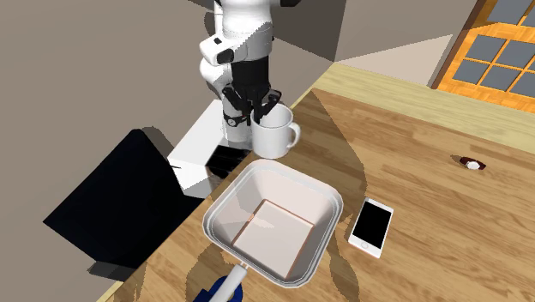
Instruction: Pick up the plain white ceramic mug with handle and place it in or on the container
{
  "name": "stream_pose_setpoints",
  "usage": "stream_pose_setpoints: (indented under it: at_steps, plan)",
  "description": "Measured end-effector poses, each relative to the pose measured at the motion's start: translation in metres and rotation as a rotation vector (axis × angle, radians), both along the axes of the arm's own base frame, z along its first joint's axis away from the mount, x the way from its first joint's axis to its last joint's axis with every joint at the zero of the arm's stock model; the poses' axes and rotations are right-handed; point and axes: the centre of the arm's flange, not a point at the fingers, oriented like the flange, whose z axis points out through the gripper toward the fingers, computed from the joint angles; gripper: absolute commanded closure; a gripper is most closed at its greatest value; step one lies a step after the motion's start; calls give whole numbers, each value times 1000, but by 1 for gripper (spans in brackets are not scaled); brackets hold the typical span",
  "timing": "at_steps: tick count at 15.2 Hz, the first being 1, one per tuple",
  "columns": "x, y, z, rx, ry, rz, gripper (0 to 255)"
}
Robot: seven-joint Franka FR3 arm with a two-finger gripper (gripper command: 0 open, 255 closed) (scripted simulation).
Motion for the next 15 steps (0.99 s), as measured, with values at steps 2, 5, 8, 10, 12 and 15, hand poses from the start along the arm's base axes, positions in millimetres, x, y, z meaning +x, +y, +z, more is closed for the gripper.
stream_pose_setpoints:
  at_steps: [2,5,8,10,12,15]
  plan:
    - [32,3,2,0,0,0,255]
    - [69,11,8,0,0,0,255]
    - [110,18,12,0,0,0,255]
    - [134,20,13,0,0,1,255]
    - [160,24,16,1,0,2,255]
    - [197,31,23,1,-1,4,255]
